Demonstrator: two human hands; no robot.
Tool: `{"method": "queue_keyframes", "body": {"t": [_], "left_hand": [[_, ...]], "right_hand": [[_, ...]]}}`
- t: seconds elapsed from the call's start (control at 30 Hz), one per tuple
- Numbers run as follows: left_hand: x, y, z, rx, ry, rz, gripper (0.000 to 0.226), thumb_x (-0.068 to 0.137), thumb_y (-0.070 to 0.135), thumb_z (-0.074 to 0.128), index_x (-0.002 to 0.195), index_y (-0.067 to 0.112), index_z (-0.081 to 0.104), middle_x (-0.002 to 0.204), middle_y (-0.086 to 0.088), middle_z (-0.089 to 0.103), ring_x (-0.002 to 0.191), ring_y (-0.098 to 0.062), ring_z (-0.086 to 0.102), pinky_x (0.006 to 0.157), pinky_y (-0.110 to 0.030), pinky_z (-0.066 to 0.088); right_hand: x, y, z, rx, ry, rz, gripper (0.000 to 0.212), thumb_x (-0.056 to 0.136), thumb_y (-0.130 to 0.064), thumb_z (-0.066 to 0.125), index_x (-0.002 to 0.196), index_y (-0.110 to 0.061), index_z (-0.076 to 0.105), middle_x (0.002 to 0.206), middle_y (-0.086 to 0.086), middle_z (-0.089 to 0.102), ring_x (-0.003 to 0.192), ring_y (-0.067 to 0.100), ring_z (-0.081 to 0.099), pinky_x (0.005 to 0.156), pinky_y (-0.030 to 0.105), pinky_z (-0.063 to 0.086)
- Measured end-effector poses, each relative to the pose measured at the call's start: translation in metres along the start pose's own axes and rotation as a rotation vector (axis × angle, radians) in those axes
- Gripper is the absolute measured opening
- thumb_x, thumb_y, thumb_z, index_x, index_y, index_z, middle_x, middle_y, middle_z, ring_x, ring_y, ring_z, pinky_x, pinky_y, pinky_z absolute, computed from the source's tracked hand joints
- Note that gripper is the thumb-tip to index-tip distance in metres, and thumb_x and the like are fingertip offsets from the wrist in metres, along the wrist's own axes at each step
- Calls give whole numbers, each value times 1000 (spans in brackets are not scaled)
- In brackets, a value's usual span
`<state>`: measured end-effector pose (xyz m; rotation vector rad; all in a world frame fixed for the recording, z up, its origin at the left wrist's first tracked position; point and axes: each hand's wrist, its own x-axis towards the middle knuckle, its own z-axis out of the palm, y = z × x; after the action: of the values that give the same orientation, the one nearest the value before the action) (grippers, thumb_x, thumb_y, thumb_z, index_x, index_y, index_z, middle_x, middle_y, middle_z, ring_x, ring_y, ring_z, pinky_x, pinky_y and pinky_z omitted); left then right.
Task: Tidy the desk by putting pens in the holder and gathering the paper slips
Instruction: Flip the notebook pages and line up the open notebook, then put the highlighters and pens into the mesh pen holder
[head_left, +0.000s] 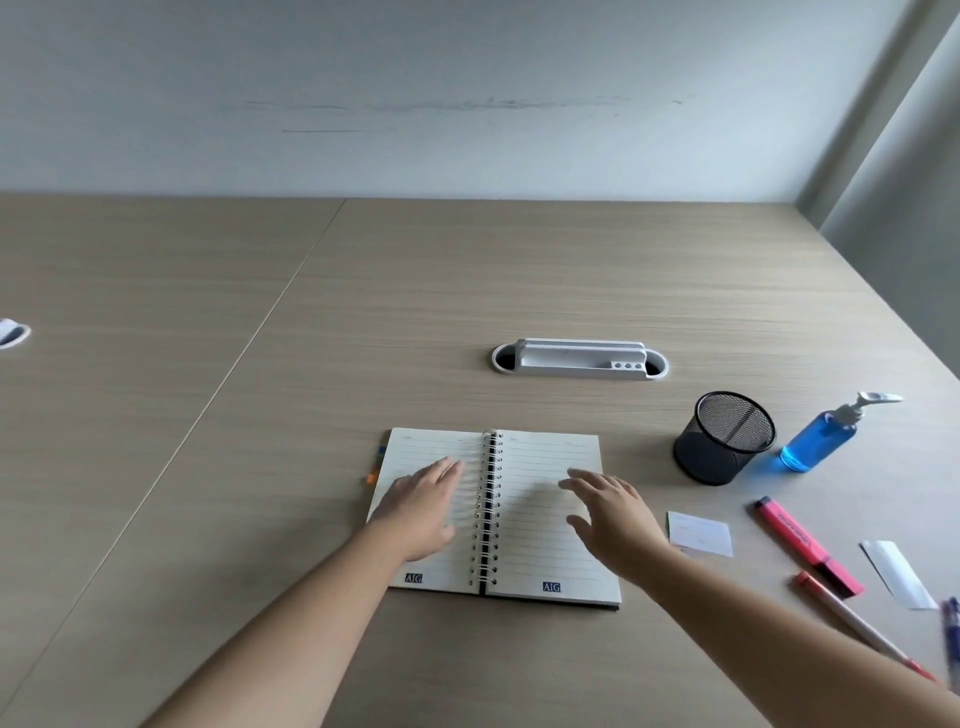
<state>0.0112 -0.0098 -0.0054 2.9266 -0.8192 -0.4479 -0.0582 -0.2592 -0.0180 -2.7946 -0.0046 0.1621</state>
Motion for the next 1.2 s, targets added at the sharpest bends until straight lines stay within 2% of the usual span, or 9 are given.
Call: {"method": "queue_keyframes", "body": {"t": [0.07, 0.1, 0.23, 0.33, 0.5, 0.67, 0.93, 1.13, 1.2], "left_hand": [[-19, -8, 9, -82, 210, 48, 69, 85, 27, 51, 148, 17, 26, 156, 2, 27, 141, -13, 32, 113, -30, 30], [-28, -11, 16, -107, 239, 70, 67, 85, 32, 52, 147, 17, 29, 155, 2, 29, 140, -13, 34, 113, -29, 30], [-52, -18, 47, -14, 3, 30, 87, 84, 62, 46, 151, 23, 9, 162, 6, 3, 149, -12, 5, 121, -32, 9], [-50, -18, 59, 48, -48, -8, 89, 84, 67, 39, 151, 25, -3, 162, 6, -8, 149, -12, -6, 122, -37, 2], [-24, -9, 52, 17, -34, -78, 84, 87, 60, 43, 151, 25, 2, 162, 6, -3, 149, -12, -2, 122, -36, 8], [23, 8, 34, -21, -97, -154, 77, 93, 46, 46, 151, 22, 2, 162, 5, -4, 149, -14, 0, 121, -37, 12], [71, 16, 18, -12, -188, -188, 75, 96, 36, 45, 151, 19, -4, 162, 0, -11, 150, -17, -2, 121, -39, 16], [67, 22, 16, 48, -190, -218, 72, 98, 37, 40, 151, 18, -5, 162, -1, -11, 150, -18, 0, 121, -38, 18], [61, 29, 12, 89, -197, -265, 73, 97, 40, 41, 151, 15, -1, 162, -5, -5, 149, -21, 8, 118, -39, 23]], "right_hand": [[-19, -6, 10, 101, 105, -31, 42, 91, -30, 50, 133, -27, 46, 149, -8, 40, 137, 13, 35, 111, 28, 26], [-29, -9, 17, 118, 103, -60, 44, 91, -32, 49, 135, -28, 44, 151, -8, 37, 139, 12, 33, 111, 26, 26], [-54, -14, 41, 22, -71, -130, 68, 89, -49, 44, 148, -30, 15, 160, -11, 7, 147, 8, 7, 116, 22, 7], [-57, -7, 44, -47, -109, -98, 75, 87, -51, 47, 149, -31, 9, 160, -12, 4, 147, 8, 3, 118, 24, 4], [-43, 10, 35, -34, -76, -17, 72, 88, -44, 52, 148, -28, 15, 158, -13, 13, 147, 7, 9, 118, 24, 12], [1, 29, 9, -53, -119, 87, 74, 87, -28, 60, 148, -23, 18, 159, -10, 17, 146, 8, 15, 111, 29, 34], [45, 44, -1, -263, -134, 81, 70, 87, -17, 58, 145, -12, 19, 158, 4, 21, 145, 16, 20, 120, 42, 12], [43, 40, -2, -227, -107, 62, 65, 88, -13, 55, 143, -9, 22, 156, 7, 25, 144, 18, 23, 121, 37, 11], [42, 34, -16, -140, -148, 113, 53, 88, -14, 57, 136, -9, 35, 148, 9, 40, 139, 24, 34, 118, 38, 22]]}}
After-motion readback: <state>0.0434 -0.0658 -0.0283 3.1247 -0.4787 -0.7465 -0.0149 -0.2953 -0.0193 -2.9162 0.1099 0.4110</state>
